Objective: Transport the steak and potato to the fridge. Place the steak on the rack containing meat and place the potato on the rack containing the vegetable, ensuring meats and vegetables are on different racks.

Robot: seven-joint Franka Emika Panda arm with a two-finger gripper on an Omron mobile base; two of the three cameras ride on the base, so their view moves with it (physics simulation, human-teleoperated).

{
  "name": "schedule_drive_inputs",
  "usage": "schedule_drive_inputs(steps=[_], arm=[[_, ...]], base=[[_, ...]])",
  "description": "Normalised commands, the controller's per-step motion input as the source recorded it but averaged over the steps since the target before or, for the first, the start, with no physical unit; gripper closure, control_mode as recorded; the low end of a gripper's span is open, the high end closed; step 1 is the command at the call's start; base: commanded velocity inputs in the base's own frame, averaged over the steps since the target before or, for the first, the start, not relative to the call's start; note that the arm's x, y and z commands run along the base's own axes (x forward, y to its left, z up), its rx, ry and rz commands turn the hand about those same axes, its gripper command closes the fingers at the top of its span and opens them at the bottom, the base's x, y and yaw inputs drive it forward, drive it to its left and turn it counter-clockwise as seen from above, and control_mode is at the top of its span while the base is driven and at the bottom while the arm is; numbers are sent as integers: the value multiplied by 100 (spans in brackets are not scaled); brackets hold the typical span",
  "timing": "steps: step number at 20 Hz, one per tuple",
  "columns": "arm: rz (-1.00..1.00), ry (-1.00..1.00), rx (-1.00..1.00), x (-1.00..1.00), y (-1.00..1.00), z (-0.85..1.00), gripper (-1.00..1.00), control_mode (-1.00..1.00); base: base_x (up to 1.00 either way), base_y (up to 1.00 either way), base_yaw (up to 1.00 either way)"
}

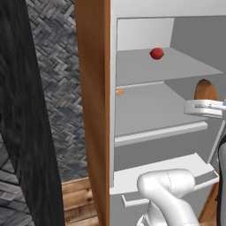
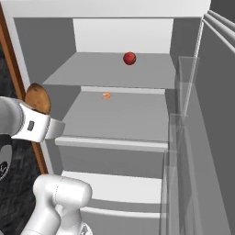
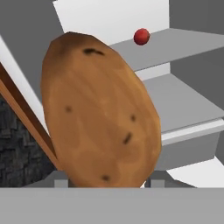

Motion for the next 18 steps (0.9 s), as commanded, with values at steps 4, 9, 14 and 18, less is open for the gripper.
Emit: schedule_drive_inputs(steps=[4, 9, 14, 18], arm=[[0, 0, 1, 18, -3, 24, 100, -100], [-2, -16, 2, 2, -10, 70, 100, -100], [0, -19, 0, 57, -12, 19, 100, -100], [0, -7, 0, 70, -3, -4, 100, -100]], base=[[12, 0, 0], [0, 0, 0], [0, 0, 0], [0, 0, 0]])
